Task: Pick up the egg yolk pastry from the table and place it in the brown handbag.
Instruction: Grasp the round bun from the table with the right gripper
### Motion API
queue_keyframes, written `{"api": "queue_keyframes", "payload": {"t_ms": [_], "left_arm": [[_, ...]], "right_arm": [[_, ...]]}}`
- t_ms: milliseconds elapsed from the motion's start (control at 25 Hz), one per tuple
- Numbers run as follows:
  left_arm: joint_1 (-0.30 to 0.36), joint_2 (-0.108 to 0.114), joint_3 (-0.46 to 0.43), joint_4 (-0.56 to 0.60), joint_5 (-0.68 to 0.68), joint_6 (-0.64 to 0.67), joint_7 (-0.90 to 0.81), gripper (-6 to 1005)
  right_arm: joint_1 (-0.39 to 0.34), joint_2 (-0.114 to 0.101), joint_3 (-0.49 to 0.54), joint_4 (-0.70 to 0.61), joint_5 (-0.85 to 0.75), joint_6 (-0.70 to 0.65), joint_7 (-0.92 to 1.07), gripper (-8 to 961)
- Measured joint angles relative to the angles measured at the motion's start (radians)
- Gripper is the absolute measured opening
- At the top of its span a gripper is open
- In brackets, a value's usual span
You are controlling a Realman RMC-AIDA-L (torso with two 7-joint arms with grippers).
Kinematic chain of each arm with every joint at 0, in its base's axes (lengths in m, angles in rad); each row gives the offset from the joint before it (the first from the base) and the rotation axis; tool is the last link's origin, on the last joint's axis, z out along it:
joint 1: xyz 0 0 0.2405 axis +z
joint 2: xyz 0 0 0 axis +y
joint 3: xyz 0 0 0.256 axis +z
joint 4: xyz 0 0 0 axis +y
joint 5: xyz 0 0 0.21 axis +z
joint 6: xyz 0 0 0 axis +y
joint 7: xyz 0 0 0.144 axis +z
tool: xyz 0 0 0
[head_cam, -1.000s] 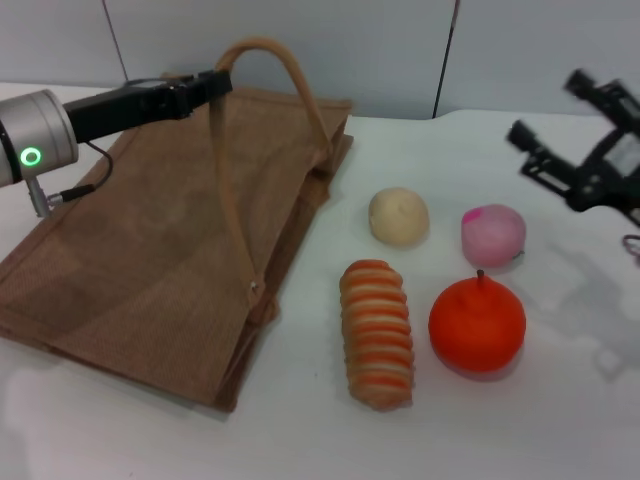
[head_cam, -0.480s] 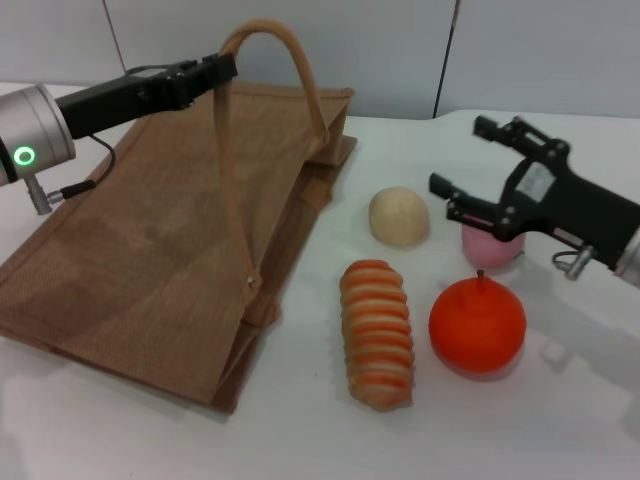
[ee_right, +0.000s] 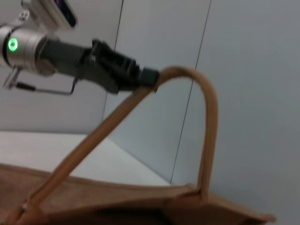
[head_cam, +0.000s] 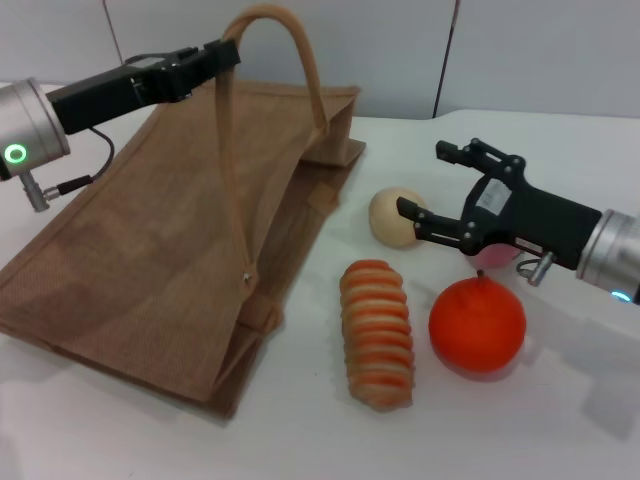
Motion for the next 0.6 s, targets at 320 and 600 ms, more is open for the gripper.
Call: {"api": "queue_keyframes", "payload": {"t_ms": [320,600], "left_arm": [[0.005,0.001,-0.003,0.001,-0.029,-0.054,0.006,116],[0.008,0.002,-0.003,0.007,-0.050,-0.097,0.006,116]], "right_arm": [[0.028,0.001,-0.002,0.053,-0.054,0.120,0.000,857],[0.048,0.002,-0.030,0.091,-0.060,0.212,0.000,858]]}}
